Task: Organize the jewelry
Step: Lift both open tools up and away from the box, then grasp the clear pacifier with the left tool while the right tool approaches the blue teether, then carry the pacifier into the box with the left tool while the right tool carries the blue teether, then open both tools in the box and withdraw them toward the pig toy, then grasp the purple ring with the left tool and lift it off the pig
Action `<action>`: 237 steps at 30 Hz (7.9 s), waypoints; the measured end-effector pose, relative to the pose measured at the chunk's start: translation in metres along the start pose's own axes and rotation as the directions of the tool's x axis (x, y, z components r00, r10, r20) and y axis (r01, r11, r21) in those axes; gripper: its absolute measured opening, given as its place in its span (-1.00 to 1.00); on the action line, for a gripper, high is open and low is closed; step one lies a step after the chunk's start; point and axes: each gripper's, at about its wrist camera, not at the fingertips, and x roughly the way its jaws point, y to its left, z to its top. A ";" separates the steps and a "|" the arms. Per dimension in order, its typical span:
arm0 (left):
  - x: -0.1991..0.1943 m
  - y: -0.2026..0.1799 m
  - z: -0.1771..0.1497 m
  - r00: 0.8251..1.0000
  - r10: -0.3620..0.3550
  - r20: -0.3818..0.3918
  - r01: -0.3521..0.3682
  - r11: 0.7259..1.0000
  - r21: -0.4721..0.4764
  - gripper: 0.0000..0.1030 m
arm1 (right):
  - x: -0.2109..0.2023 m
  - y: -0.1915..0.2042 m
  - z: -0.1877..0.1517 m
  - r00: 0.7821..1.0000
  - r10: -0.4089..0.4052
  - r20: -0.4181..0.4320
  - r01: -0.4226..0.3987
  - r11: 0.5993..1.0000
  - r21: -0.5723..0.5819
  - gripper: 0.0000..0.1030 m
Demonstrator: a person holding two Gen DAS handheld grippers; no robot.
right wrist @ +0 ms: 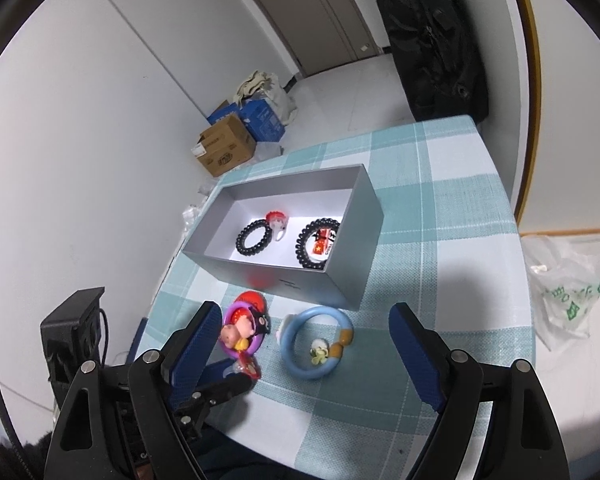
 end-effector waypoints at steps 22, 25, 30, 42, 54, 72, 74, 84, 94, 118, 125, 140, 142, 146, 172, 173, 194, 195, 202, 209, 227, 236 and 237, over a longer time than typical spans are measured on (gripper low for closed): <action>-0.055 0.036 0.019 0.975 -0.018 0.223 0.047 0.991 -0.126 -0.79 | 0.040 0.012 -0.019 0.973 -0.177 -0.151 0.153 0.975 -0.159 0.66; -0.062 0.046 0.024 0.967 -0.003 0.255 0.037 0.991 -0.130 -0.79 | 0.042 0.015 -0.021 0.971 -0.182 -0.154 0.152 0.970 -0.188 0.65; -0.058 0.057 0.027 0.963 -0.014 0.268 0.062 0.983 -0.172 -0.79 | 0.052 0.019 -0.021 0.966 -0.198 -0.164 0.161 0.963 -0.214 0.64; -0.056 0.066 0.034 0.964 0.022 0.265 0.032 0.980 -0.199 -0.79 | 0.074 0.037 -0.023 0.948 -0.288 -0.139 0.229 0.915 -0.333 0.19; -0.057 0.077 0.034 0.962 0.033 0.271 0.039 0.966 -0.257 -0.79 | 0.063 0.037 -0.023 0.963 -0.235 -0.133 0.185 0.932 -0.311 0.15; -0.056 0.053 0.046 0.963 -0.048 0.266 0.095 0.981 -0.167 -0.79 | 0.010 0.043 0.008 0.999 0.024 0.048 -0.015 0.982 -0.188 0.15; -0.055 0.047 0.053 0.965 -0.041 0.259 0.079 0.987 -0.141 -0.79 | 0.007 0.040 0.013 0.997 0.046 0.067 -0.034 0.985 -0.171 0.15; -0.045 0.034 0.082 0.972 -0.065 0.227 0.085 0.993 -0.082 -0.79 | 0.011 0.025 0.037 0.991 0.085 0.104 -0.076 0.993 -0.086 0.15; -0.016 0.039 0.105 0.976 -0.083 0.199 0.100 0.992 -0.079 -0.79 | 0.023 0.011 0.059 0.988 0.111 0.110 -0.109 0.994 -0.026 0.15; -0.006 0.042 0.111 0.978 -0.065 0.199 0.091 0.988 -0.122 -0.79 | 0.047 0.003 0.065 0.994 0.092 0.050 -0.094 0.995 0.029 0.15; -0.004 0.044 0.112 0.978 -0.063 0.199 0.088 0.988 -0.123 -0.79 | 0.049 0.002 0.065 0.995 0.093 0.044 -0.095 0.995 0.037 0.15; 0.006 0.050 0.114 0.982 -0.101 0.162 0.128 0.978 -0.166 -0.15 | 0.040 0.004 0.067 0.990 0.088 0.109 -0.092 0.995 0.034 0.43; 0.004 0.047 0.113 0.982 -0.093 0.164 0.118 0.981 -0.153 -0.11 | 0.035 0.003 0.067 0.988 0.085 0.132 -0.090 0.996 0.025 0.47; -0.004 0.044 0.108 0.977 -0.105 0.184 0.130 0.983 -0.131 -0.05 | 0.030 0.002 0.067 0.985 0.082 0.153 -0.087 0.996 0.030 0.56; -0.019 0.037 0.034 0.993 0.038 0.113 -0.023 0.992 -0.124 -0.04 | -0.003 -0.002 0.022 0.989 -0.009 0.149 0.000 0.998 0.064 0.78; -0.017 0.035 0.032 0.993 0.062 0.103 -0.051 0.993 -0.111 -0.04 | -0.004 -0.002 0.020 0.989 -0.008 0.148 -0.001 0.998 0.063 0.78; 0.005 0.006 0.023 0.973 0.217 0.075 -0.224 0.970 0.094 -0.05 | 0.001 0.003 0.013 0.996 -0.028 0.083 0.023 0.998 0.058 0.80; 0.006 0.004 0.022 0.970 0.230 0.077 -0.237 0.965 0.108 -0.04 | 0.001 0.004 0.013 0.996 -0.028 0.083 0.023 0.998 0.055 0.80; 0.003 0.001 0.019 0.970 0.227 0.083 -0.238 0.959 0.154 -0.12 | 0.002 0.004 0.012 0.997 -0.032 0.076 0.028 0.998 0.054 0.80; -0.013 0.001 0.022 0.988 0.112 0.109 -0.122 0.988 0.094 -0.14 | 0.004 0.004 0.011 0.997 -0.044 0.068 0.040 0.997 0.062 0.80; -0.057 0.041 0.046 0.962 -0.063 0.265 0.101 0.986 -0.135 -0.14 | 0.026 0.021 -0.003 0.998 -0.026 -0.061 0.025 0.999 -0.021 0.80; -0.070 0.055 0.049 0.946 -0.085 0.312 0.144 0.975 -0.170 -0.14 | 0.070 0.075 -0.033 0.967 -0.028 -0.253 -0.044 0.960 -0.277 0.78; -0.072 0.056 0.048 0.945 -0.089 0.314 0.148 0.975 -0.168 -0.14 | 0.072 0.079 -0.035 0.967 -0.043 -0.250 -0.037 0.951 -0.307 0.78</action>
